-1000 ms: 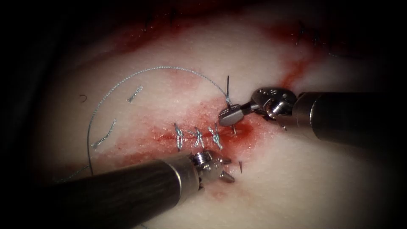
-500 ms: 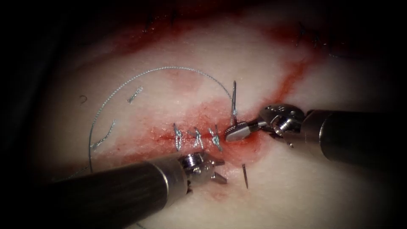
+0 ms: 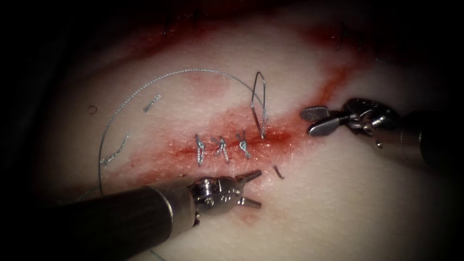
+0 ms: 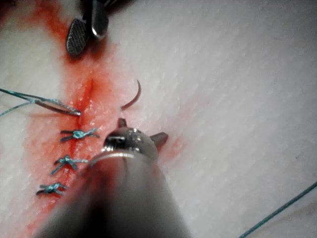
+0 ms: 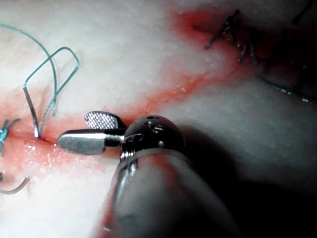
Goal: Wound Closure
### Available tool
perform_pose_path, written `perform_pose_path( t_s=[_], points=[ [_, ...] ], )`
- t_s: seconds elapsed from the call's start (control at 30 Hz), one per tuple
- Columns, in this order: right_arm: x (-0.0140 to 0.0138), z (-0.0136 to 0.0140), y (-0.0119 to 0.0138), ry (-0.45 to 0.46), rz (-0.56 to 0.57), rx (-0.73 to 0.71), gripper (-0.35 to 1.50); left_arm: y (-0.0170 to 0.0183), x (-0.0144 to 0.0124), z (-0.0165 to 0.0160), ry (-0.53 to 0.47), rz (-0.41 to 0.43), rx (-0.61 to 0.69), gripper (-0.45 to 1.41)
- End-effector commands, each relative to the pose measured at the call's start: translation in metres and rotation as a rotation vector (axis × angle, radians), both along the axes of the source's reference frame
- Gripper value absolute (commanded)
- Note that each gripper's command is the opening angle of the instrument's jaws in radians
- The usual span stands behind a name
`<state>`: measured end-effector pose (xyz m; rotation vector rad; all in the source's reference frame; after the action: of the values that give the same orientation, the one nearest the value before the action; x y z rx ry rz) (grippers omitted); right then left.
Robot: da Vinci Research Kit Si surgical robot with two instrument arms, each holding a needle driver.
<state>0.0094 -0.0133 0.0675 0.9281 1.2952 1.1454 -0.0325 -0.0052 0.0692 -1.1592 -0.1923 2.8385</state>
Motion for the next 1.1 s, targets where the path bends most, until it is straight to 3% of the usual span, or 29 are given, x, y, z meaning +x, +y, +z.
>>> perform_pose_path(
  t_s=[0.03,0.17,0.37,0.67,0.7,0.77,0.8,0.83,0.9,0.93,1.0,1.1],
  points=[
    [0.0004,0.0009,-0.0004,0.001,-0.002,-0.002,1.21,-0.0001,-0.0006,0.0005,-0.005,-0.018,-0.005,0.71],
    [0.0009,0.0013,-0.0008,0.002,-0.004,-0.007,1.16,0.0007,-0.0008,0.0000,-0.014,-0.065,-0.022,0.76],
    [0.0022,0.0016,-0.0014,-0.001,-0.005,-0.013,1.13,0.0013,-0.0019,0.0002,-0.048,-0.135,-0.065,0.67],
    [0.0024,0.0016,-0.0017,-0.013,-0.002,-0.014,1.13,0.0014,-0.0037,0.0025,-0.069,-0.213,-0.107,0.66],
    [0.0021,0.0016,-0.0017,-0.036,0.036,-0.014,1.01,0.0014,-0.0038,0.0027,-0.080,-0.223,-0.123,0.52],
    [0.0019,0.0016,-0.0016,-0.077,0.089,-0.056,0.58,0.0014,-0.0038,0.0028,-0.103,-0.254,-0.130,0.24],
    [0.0019,0.0016,-0.0016,-0.077,0.089,-0.056,0.58,0.0014,-0.0038,0.0028,-0.103,-0.254,-0.130,0.24],
    [0.0016,0.0016,-0.0016,-0.140,0.104,-0.153,-0.35,0.0012,-0.0037,0.0026,-0.119,-0.274,-0.129,-0.05],
    [0.0014,0.0017,-0.0015,-0.243,0.051,-0.437,-0.35,0.0010,-0.0037,0.0022,-0.151,-0.287,-0.128,-0.38],
    [0.0013,0.0017,-0.0014,-0.275,0.039,-0.551,-0.35,0.0010,-0.0037,0.0020,-0.171,-0.287,-0.118,-0.45],
    [0.0010,0.0019,-0.0010,-0.274,0.120,-0.610,-0.35,0.0009,-0.0040,0.0013,-0.212,-0.295,-0.061,-0.45],
    [0.0009,0.0018,-0.0006,-0.255,0.118,-0.658,-0.35,0.0008,-0.0043,0.0003,-0.262,-0.316,0.045,-0.45]
  ],
)
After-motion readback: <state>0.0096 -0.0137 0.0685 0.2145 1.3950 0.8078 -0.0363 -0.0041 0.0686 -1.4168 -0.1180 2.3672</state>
